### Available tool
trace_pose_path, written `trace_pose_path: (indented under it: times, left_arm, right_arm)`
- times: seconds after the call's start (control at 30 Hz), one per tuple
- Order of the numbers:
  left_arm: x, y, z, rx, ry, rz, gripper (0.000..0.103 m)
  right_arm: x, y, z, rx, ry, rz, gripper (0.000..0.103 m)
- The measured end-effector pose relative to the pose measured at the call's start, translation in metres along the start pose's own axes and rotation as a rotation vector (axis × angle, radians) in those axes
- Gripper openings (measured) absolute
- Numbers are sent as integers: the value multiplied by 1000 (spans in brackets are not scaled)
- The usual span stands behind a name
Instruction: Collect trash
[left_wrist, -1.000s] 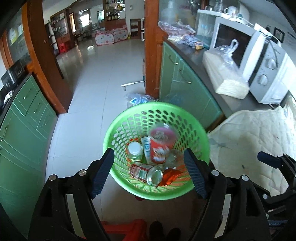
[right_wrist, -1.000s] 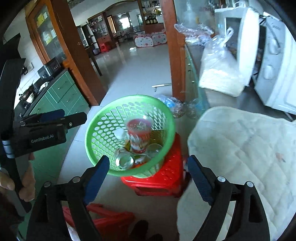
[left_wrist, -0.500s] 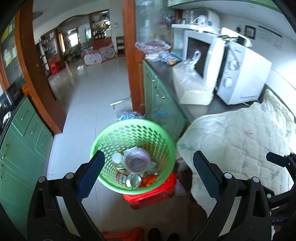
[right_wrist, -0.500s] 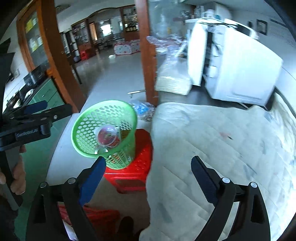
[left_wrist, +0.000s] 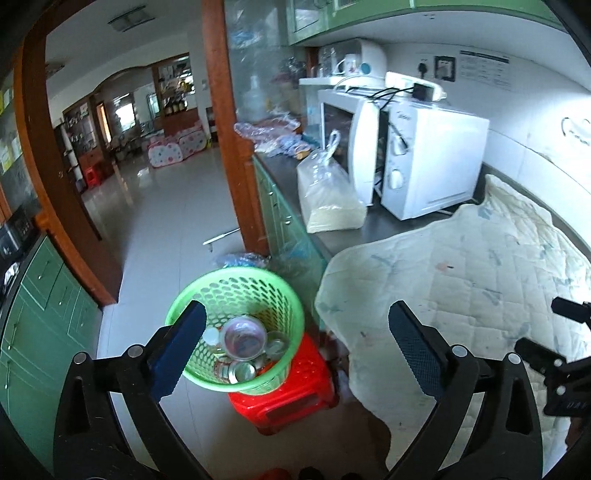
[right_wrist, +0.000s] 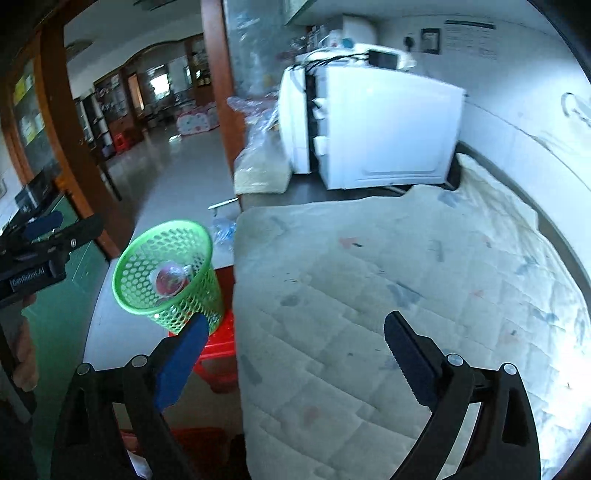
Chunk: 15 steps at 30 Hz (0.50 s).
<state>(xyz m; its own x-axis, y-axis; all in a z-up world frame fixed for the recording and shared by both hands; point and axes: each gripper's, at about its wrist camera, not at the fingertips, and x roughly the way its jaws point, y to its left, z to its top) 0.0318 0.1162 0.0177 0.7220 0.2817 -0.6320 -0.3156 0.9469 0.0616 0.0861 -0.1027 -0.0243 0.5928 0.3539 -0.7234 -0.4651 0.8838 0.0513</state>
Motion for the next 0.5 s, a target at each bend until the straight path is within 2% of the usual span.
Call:
trace_pose_path:
  times: [0.27,0.5]
  left_arm:
    - [-29,-26,-1,57,-61,-17,98]
    - [-52,-38,3,63,-118,-26,98]
  right_arm:
    - [-37,-14,-5,18,-65,-49,94]
    - [-64,-20,-8,12,-116,-109,95]
